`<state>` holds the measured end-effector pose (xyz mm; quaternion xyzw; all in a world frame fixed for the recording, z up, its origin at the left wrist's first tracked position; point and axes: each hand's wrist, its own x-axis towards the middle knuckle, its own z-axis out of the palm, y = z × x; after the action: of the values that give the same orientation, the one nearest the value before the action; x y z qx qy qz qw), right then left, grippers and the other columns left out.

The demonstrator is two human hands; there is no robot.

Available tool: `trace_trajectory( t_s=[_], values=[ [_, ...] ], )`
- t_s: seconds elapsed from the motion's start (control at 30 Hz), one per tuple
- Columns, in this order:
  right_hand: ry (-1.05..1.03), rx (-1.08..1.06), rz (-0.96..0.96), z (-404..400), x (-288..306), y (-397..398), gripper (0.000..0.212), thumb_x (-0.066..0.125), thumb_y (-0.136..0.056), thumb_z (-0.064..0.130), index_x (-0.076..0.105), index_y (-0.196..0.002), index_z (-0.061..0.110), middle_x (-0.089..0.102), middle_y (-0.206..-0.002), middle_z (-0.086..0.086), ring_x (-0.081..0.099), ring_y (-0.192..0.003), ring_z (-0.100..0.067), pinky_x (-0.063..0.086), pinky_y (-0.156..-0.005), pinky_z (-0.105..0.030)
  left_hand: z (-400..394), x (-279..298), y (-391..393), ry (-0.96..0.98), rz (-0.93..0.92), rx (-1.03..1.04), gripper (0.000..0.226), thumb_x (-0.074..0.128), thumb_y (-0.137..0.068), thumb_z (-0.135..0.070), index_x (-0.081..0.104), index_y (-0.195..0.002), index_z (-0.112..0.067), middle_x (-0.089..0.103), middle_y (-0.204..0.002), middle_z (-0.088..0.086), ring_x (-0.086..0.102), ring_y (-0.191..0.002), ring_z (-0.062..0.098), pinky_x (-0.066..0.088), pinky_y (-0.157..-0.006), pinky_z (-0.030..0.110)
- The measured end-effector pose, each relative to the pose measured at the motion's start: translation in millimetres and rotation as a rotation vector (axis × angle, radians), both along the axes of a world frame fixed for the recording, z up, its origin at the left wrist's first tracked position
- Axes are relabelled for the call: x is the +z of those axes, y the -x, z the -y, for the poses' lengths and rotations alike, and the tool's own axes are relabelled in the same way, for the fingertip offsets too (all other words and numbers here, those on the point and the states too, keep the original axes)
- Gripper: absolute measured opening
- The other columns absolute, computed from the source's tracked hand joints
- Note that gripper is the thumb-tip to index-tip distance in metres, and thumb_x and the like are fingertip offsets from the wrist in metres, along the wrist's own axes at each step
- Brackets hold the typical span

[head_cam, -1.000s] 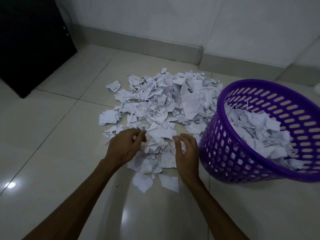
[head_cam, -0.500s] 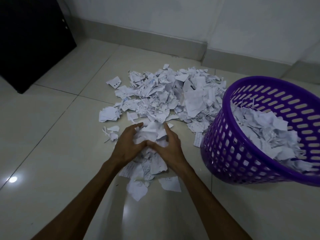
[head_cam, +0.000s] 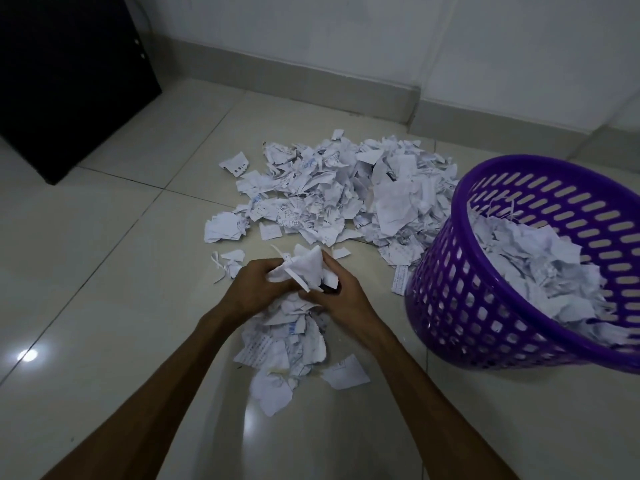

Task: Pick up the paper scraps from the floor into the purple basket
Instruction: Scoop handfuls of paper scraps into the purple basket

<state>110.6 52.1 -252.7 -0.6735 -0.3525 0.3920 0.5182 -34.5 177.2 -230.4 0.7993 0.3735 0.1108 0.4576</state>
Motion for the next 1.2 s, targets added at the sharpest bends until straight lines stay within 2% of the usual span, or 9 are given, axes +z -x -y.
trace_trajectory(
  t_s=[0.07, 0.2, 0.37, 0.63, 0.7, 0.8, 0.97, 1.1, 1.2],
  values=[
    [-0.014, 0.001, -0.029, 3.8, 11.5, -1.8, 0.059, 0.080, -0.079, 0.007, 0.058, -0.133, 0.015, 0.068, -0.124, 0.004, 0.063, -0.113, -0.005, 0.053, -0.090, -0.025, -0.9, 6.7, -0.9, 0.024, 0.008, 0.005, 0.026, 0.077, -0.075, -0.049, 0.075, -0.080, -0.024, 0.073, -0.074, -0.005, 0.067, -0.072, 0.009, 0.051, -0.067, 0.032],
    [-0.013, -0.002, -0.111, 7.9, 27.9, -7.3, 0.051, 0.083, -0.076, 0.010, 0.066, -0.123, 0.015, 0.074, -0.107, -0.001, 0.070, -0.099, -0.016, 0.058, -0.078, -0.032, -1.3, 27.8, -6.1, 0.135, 0.027, -0.003, 0.028, 0.080, -0.071, -0.049, 0.078, -0.080, -0.023, 0.075, -0.075, 0.001, 0.071, -0.077, 0.021, 0.055, -0.071, 0.036],
    [-0.017, -0.047, -0.128, 10.4, 51.3, -12.4, 0.047, 0.083, -0.077, 0.014, 0.066, -0.121, 0.015, 0.074, -0.103, 0.001, 0.070, -0.089, -0.010, 0.055, -0.067, -0.023, 1.7, 54.1, -13.4, 0.147, 0.098, -0.036, 0.017, 0.078, -0.074, -0.047, 0.076, -0.073, -0.031, 0.073, -0.070, -0.006, 0.066, -0.067, 0.009, 0.050, -0.069, 0.030],
    [-0.083, -0.166, -0.130, 9.5, 107.5, -26.0, 0.048, 0.084, -0.077, 0.022, 0.065, -0.120, 0.026, 0.072, -0.114, 0.003, 0.069, -0.102, -0.015, 0.059, -0.085, -0.036, 7.9, 107.7, -43.2, 0.163, 0.216, 0.021, 0.031, 0.075, -0.078, -0.048, 0.074, -0.097, -0.024, 0.075, -0.091, -0.005, 0.070, -0.082, 0.012, 0.052, -0.072, 0.027],
    [-0.111, -0.175, -0.137, 6.1, 126.8, -31.1, 0.045, 0.084, -0.076, 0.020, 0.066, -0.117, 0.027, 0.073, -0.107, 0.006, 0.071, -0.098, -0.014, 0.060, -0.084, -0.039, 8.5, 129.0, -51.0, 0.141, 0.247, 0.052, 0.030, 0.075, -0.079, -0.044, 0.074, -0.096, -0.019, 0.076, -0.089, 0.000, 0.071, -0.079, 0.014, 0.052, -0.071, 0.029],
    [-0.156, -0.167, -0.137, 3.2, 162.4, -41.2, 0.034, 0.082, -0.078, 0.015, 0.065, -0.099, 0.035, 0.073, -0.092, 0.016, 0.072, -0.086, -0.008, 0.061, -0.075, -0.030, 8.4, 165.1, -61.3, 0.103, 0.299, 0.045, 0.032, 0.074, -0.082, -0.041, 0.073, -0.103, -0.016, 0.075, -0.090, 0.000, 0.072, -0.081, 0.016, 0.056, -0.074, 0.031],
    [-0.184, -0.169, -0.093, -0.2, 234.0, -62.2, 0.051, 0.083, -0.077, 0.020, 0.060, -0.122, 0.026, 0.069, -0.118, -0.002, 0.068, -0.105, -0.020, 0.058, -0.089, -0.040, 9.7, 225.3, -83.4, 0.048, 0.388, 0.063, 0.035, 0.073, -0.083, -0.041, 0.071, -0.108, -0.016, 0.074, -0.096, 0.000, 0.071, -0.083, 0.012, 0.056, -0.072, 0.024],
    [-0.188, -0.156, -0.084, 13.5, 283.9, -88.5, 0.047, 0.080, -0.079, 0.011, 0.060, -0.121, 0.018, 0.069, -0.115, -0.007, 0.069, -0.104, -0.024, 0.060, -0.085, -0.037, 21.6, 264.5, -109.1, 0.073, 0.456, 0.055, 0.034, 0.076, -0.081, -0.039, 0.072, -0.106, -0.016, 0.075, -0.093, -0.001, 0.071, -0.078, 0.009, 0.053, -0.064, 0.020],
    [-0.162, -0.153, -0.088, 31.0, 303.3, -112.9, 0.059, 0.079, -0.079, 0.007, 0.056, -0.133, 0.011, 0.067, -0.120, -0.010, 0.069, -0.103, -0.025, 0.060, -0.079, -0.034, 40.7, 278.1, -130.7, 0.149, 0.494, 0.036, 0.029, 0.077, -0.081, -0.033, 0.073, -0.104, -0.016, 0.076, -0.090, 0.000, 0.073, -0.077, 0.010, 0.056, -0.062, 0.022]
  ],
)
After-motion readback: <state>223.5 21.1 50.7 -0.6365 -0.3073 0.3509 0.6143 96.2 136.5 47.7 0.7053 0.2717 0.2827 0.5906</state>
